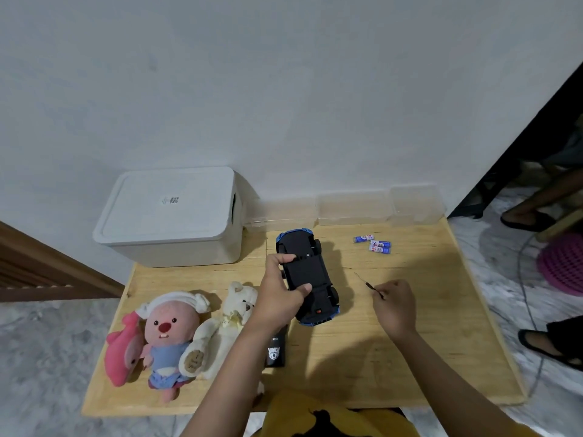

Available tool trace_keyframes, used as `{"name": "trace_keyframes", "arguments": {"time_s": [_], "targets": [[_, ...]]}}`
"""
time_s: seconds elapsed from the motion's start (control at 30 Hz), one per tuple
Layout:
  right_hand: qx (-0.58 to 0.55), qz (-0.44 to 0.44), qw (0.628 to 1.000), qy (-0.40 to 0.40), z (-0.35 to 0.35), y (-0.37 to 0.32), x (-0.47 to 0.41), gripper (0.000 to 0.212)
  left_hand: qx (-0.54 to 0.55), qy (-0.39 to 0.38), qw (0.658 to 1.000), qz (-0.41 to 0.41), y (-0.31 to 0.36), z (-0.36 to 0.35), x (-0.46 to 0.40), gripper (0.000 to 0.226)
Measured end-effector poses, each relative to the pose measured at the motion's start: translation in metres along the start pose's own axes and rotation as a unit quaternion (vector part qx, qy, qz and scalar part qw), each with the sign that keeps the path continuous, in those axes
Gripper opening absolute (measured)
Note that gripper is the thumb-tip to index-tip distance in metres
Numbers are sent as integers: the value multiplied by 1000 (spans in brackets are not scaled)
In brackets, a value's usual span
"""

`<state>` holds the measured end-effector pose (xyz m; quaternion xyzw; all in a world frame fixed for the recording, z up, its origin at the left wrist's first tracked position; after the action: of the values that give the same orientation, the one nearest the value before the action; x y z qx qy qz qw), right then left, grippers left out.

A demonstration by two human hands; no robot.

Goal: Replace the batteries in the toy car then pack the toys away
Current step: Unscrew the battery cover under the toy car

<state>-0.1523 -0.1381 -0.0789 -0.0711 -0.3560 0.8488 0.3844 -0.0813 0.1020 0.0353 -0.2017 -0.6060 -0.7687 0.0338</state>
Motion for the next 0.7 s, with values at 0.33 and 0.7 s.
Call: {"name": "trace_keyframes", "arguments": {"time_s": [0.33, 0.7], "targets": [[-172, 154, 973, 1, 45, -104, 33, 19, -25, -3, 999, -35, 7, -11, -5, 47], [-170, 253, 949, -84, 32, -140, 26, 26, -16, -31, 997, -69, 19, -20, -5, 46]]}}
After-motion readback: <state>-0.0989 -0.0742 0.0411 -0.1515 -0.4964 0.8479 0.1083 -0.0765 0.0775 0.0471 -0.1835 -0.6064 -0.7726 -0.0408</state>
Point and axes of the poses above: each hand's wrist, its own x-axis away from the middle knuckle, its own z-axis out of the back of the hand, y = z × x, the point moved 7 cm from there along -x, towards the middle knuckle, and after that the axes turned 4 degrees about y, right-handed, at the moved point
